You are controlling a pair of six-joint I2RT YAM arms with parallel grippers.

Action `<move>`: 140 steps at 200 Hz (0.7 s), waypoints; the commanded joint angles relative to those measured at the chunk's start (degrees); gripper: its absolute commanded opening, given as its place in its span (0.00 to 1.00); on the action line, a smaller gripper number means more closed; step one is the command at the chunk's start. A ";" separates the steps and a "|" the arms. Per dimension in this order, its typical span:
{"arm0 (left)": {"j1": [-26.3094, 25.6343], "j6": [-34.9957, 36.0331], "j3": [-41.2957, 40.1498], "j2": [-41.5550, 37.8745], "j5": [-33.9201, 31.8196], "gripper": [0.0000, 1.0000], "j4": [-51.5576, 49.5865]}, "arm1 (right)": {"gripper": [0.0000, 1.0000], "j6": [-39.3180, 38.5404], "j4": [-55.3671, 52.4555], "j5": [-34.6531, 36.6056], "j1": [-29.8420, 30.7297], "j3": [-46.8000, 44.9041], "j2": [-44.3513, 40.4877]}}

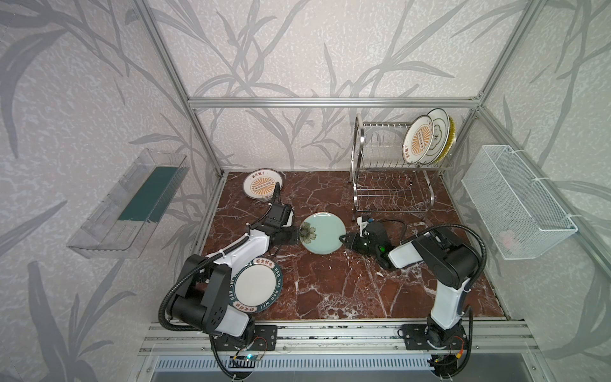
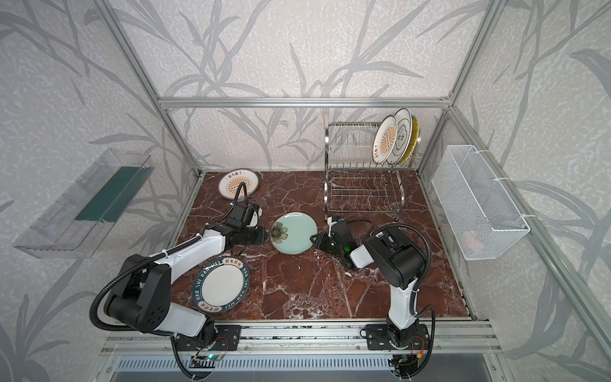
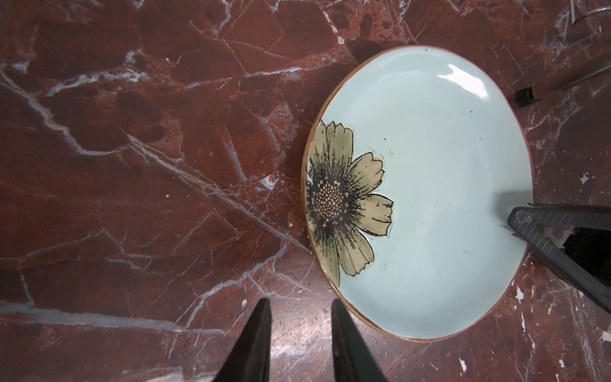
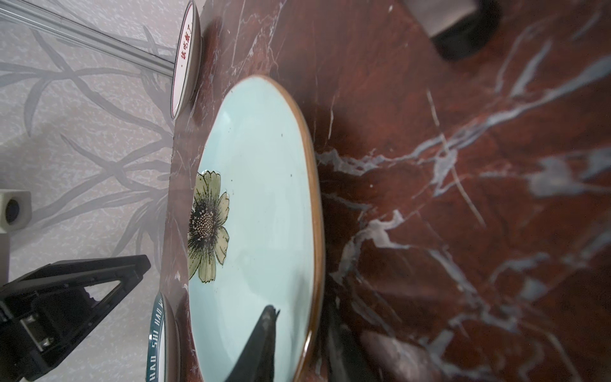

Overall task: Load plates into a dish rack
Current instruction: Move the plate at the center of the table, then pick up the plate from the center of the table.

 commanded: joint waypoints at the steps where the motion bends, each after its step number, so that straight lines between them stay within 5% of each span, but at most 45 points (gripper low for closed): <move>1: 0.19 0.15 -0.77 -2.02 -1.26 0.30 -1.34 | 0.27 1.20 0.72 1.12 0.19 1.15 1.73; 140: 0.28 -0.11 -1.35 -2.66 -2.08 0.30 -1.07 | 0.07 3.96 4.07 1.08 0.22 2.10 5.50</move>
